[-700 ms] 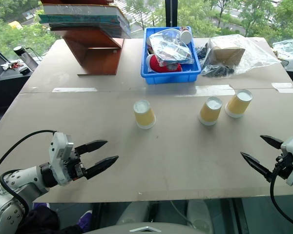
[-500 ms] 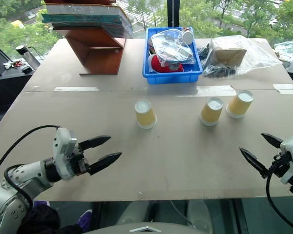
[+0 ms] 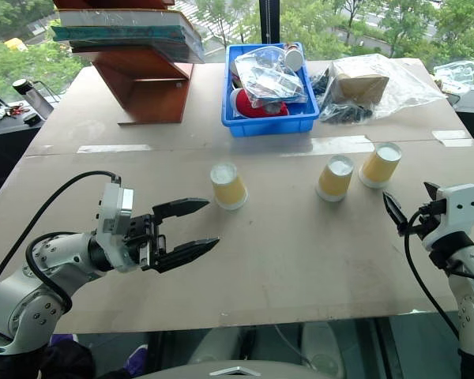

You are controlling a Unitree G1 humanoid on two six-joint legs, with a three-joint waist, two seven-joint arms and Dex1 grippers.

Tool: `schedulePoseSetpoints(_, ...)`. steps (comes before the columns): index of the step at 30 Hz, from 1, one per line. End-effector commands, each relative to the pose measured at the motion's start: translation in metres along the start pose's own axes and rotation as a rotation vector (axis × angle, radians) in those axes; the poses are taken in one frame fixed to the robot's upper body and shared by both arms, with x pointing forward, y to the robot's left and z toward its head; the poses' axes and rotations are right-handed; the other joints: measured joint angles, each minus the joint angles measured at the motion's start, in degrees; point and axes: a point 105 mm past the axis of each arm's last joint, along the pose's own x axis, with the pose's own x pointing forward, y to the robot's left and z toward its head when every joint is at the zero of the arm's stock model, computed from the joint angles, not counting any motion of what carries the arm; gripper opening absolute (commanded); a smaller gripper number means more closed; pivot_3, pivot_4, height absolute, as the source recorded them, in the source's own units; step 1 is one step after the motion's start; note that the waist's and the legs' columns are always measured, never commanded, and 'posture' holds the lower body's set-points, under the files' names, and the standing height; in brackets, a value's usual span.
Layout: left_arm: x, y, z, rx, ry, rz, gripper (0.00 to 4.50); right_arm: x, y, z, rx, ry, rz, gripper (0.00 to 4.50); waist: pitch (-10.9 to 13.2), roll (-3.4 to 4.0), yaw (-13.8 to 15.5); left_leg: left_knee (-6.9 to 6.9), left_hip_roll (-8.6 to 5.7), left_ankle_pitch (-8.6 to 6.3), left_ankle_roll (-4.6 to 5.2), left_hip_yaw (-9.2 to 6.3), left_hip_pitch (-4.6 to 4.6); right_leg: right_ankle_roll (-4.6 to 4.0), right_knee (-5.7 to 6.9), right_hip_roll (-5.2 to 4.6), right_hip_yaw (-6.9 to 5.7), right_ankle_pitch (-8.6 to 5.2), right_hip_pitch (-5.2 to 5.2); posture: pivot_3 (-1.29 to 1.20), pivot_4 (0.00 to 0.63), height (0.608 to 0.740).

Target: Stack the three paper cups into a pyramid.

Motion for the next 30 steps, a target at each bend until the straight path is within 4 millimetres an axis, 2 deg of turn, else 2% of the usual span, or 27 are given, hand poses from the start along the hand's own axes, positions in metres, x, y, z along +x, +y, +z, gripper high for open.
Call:
schedulePoseSetpoints(1, 0.003, -0.010, 0.012, 0.051, -0.032, -0.046, 4.45, 0.013, -0.009, 0.007, 0.025, -0.041, -0.034, 4.50, 0.0, 0.00, -0.1, 0.00, 0.00, 0.00, 0.00, 0.00, 0.00, 0.00, 0.00, 0.01, 0.00, 0.00, 0.00, 0.00, 0.150, 0.740)
schedulePoseSetpoints(7, -0.001, -0.014, 0.013, 0.066, -0.053, -0.037, 4.45, 0.043, -0.012, 0.007, 0.074, -0.058, -0.024, 4.50, 0.0, 0.00, -0.3, 0.01, 0.01, 0.00, 0.00, 0.05, 0.01, 0.00, 0.05, 0.02, 0.04, 0.00, -0.03, 0.00, 0.150, 0.740)
schedulePoseSetpoints(16, -0.006, -0.025, 0.009, 0.068, -0.046, 0.011, 4.45, 0.071, -0.012, 0.017, 0.143, -0.095, 0.000, 4.50, 0.0, 0.01, -0.2, 0.02, 0.01, 0.00, 0.01, 0.08, -0.06, 0.00, 0.07, 0.00, 0.07, 0.00, -0.11, 0.00, 0.150, 0.740)
schedulePoseSetpoints(26, -0.013, -0.025, 0.009, 0.079, -0.054, 0.055, 4.45, 0.095, -0.017, 0.029, 0.200, -0.105, 0.000, 4.50, 0.0, 0.02, -0.4, 0.02, 0.02, 0.00, 0.01, 0.14, -0.06, 0.00, 0.08, 0.01, 0.10, 0.00, -0.15, 0.00, 0.150, 0.740)
schedulePoseSetpoints(30, -0.013, -0.027, 0.008, 0.082, -0.055, 0.072, 4.45, 0.100, -0.013, 0.028, 0.192, -0.085, 0.038, 4.50, 0.0, 0.02, -0.3, 0.02, 0.02, 0.00, 0.01, 0.14, -0.07, 0.00, 0.09, 0.01, 0.10, 0.00, -0.15, 0.00, 0.150, 0.740)
